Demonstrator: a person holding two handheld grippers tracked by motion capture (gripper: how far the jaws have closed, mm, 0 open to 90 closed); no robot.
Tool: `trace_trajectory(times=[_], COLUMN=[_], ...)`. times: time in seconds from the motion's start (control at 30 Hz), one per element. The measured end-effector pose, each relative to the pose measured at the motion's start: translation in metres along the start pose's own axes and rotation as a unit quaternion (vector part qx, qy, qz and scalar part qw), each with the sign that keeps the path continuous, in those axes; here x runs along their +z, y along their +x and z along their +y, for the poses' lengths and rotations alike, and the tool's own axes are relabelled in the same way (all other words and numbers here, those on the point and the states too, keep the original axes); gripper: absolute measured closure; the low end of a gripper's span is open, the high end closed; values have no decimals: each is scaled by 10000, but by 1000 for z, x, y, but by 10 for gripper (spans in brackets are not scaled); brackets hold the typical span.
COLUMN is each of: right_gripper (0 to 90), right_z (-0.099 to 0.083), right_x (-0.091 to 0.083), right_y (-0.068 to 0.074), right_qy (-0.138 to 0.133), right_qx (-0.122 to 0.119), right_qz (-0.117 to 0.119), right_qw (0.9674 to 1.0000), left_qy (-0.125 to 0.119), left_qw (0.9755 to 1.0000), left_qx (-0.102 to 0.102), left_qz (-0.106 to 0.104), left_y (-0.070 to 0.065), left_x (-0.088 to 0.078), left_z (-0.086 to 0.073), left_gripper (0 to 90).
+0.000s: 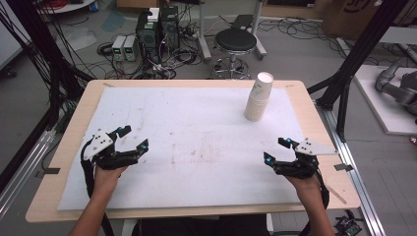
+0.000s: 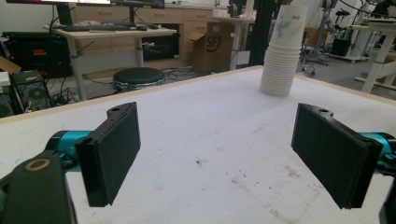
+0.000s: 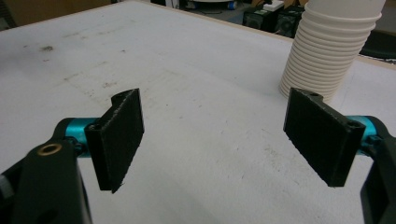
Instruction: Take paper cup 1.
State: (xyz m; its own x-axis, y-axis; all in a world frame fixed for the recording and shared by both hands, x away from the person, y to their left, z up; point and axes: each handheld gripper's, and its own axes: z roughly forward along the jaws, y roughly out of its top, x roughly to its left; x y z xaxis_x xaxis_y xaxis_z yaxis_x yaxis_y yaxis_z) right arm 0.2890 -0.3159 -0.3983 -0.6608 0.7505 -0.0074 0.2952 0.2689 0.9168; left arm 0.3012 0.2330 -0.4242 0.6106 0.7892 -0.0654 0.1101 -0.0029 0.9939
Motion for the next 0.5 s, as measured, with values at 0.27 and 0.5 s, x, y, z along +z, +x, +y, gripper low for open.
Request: trace_trajectory(times=[0.27,0.5], right_gripper=[205,205], right_z=[-1,-1], right_x=[0,-1], right_y=[-3,-2], right_qy=[-11,-48], right_qx=[92,94], right_qz=[-10,-19], right_qw=[10000,9999], left_qy=[41,12], left_qw=[10000,10000], left_qx=[38,8], left_qz=[-32,-40], left_y=[1,2], left_x=[2,-1], left_z=[-1,-1], left_gripper=[156,155])
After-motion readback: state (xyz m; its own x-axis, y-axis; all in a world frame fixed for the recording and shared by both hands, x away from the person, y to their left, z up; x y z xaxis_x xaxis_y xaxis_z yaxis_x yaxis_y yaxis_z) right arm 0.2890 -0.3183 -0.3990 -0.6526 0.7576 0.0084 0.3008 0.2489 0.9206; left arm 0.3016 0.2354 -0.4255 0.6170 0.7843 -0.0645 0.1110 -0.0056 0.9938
